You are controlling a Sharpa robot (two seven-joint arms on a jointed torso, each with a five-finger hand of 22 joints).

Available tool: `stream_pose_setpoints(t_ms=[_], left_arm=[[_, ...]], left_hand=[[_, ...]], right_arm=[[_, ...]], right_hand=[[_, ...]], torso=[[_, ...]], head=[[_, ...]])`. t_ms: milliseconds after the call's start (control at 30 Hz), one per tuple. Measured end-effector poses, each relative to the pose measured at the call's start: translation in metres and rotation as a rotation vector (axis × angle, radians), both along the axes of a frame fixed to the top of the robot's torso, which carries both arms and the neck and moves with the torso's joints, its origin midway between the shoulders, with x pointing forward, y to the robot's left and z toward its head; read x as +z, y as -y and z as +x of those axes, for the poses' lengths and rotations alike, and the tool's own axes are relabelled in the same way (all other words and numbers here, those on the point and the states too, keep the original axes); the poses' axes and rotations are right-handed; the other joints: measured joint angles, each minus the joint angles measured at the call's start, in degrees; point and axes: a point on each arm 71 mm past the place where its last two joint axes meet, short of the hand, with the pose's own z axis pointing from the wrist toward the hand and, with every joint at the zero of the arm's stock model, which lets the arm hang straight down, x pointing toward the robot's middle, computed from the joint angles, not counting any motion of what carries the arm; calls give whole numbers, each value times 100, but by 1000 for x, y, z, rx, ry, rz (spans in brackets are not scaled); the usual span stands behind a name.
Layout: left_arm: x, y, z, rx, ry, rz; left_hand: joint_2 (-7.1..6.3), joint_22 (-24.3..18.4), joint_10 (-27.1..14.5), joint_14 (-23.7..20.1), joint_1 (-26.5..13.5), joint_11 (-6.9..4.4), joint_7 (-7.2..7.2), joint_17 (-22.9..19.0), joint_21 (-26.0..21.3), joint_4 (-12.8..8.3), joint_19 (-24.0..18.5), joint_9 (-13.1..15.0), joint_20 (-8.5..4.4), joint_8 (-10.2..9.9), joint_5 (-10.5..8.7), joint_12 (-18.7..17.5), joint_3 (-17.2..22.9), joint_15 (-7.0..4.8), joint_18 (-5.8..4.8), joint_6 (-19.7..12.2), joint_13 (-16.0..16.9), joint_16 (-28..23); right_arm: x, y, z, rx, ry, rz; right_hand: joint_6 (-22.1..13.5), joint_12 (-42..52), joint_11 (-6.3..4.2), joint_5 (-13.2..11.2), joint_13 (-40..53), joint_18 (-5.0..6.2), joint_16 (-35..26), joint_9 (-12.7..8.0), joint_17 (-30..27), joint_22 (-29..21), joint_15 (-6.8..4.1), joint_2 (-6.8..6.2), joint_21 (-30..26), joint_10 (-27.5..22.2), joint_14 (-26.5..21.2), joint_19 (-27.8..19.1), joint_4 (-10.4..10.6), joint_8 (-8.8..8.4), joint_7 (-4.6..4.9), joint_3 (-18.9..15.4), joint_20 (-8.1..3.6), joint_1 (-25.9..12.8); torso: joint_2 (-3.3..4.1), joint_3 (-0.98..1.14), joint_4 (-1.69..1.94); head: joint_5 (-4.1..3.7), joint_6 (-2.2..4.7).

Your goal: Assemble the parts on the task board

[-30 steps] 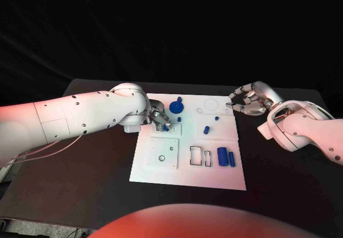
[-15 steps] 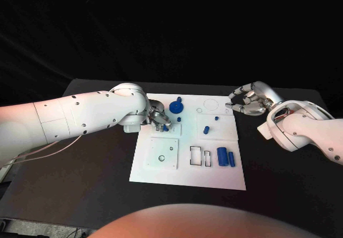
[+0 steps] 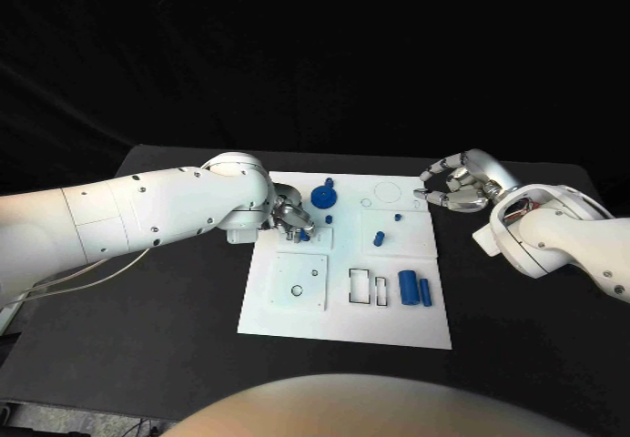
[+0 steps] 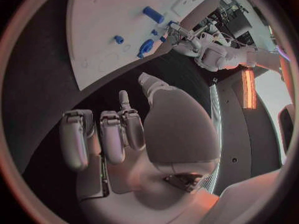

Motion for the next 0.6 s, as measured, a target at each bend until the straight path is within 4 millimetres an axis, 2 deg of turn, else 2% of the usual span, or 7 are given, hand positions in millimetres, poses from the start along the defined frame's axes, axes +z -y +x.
stream_pose_setpoints(t_ms=[600], left_arm=[[-1,0,0,3,-10,-4]], left_hand=[[46,4,21,0,-151,21,-6,0,23,94,0,-71,0,32,-29,21,-16,0,0,49,7,0]], right_arm=[[0,0,0,1,-1,-1]], right_hand=[[0,0,0,0,-1,0,0,-1,-1,-1,0,0,0,0,0,-1,0,0,0,0,1,0]], torso=[[2,-1,-3]], head=[[1,0]])
